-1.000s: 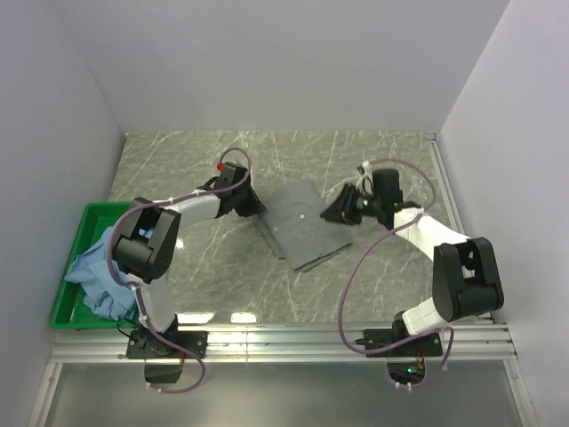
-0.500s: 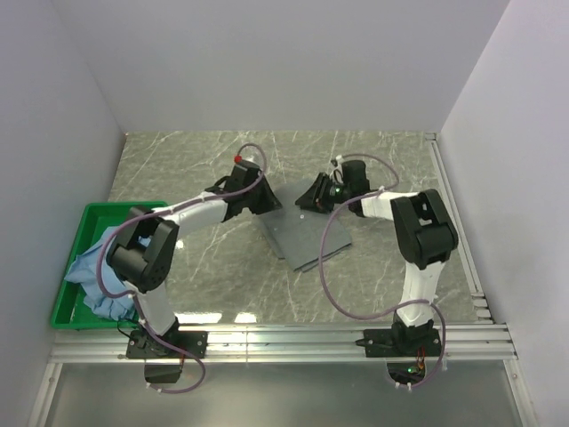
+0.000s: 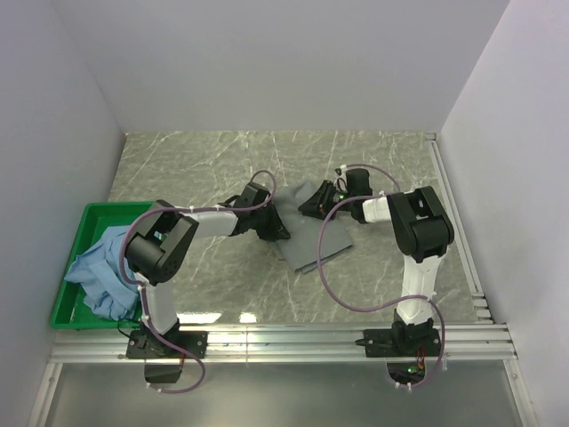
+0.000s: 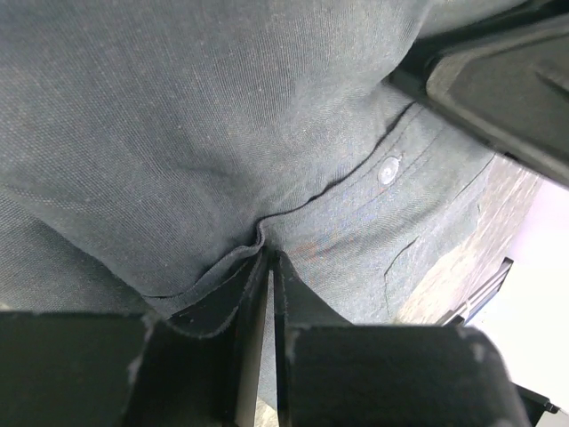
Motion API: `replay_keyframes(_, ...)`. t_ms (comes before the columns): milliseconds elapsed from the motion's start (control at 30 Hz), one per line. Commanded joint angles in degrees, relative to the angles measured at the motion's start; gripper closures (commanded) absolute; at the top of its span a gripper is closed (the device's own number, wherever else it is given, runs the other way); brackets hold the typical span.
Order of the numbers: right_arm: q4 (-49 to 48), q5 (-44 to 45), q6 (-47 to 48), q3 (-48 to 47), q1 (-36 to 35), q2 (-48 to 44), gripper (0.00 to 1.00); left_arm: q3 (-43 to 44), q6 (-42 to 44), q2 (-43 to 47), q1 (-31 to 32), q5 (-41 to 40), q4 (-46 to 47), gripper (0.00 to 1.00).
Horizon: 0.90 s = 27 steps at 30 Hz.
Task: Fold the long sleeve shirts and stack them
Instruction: Fold the shirt
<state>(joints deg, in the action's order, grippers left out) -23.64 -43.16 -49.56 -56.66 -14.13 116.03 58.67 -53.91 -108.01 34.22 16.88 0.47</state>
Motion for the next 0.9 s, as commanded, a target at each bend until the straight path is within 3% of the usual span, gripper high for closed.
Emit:
replay_keyframes(0, 1.05, 0.27, 1.92, -4.58, 0.51, -2.65, 0.61, -0.76, 0.47, -1.51, 0.15, 0.43, -2.93, 0.86)
replay_keyframes(267, -1.59, -2.63, -1.15, -14.59, -1.51, 1.91, 0.62, -0.32, 1.00, -1.42, 0.24, -0.45, -4.51, 0.86)
replay_keyframes(467, 2.54, -4.40, -0.19, -22.25, -4.15, 9.03, 0.61, -0.23, 1.26, -1.24, 0.15, -0.98, -5.30, 0.86)
replay_keyframes(867, 1.14, 3.34, -6.94, -21.30, 1.47, 15.54, 0.62, -2.33, -1.37, -1.15, -0.73, -0.10, -6.54, 0.89)
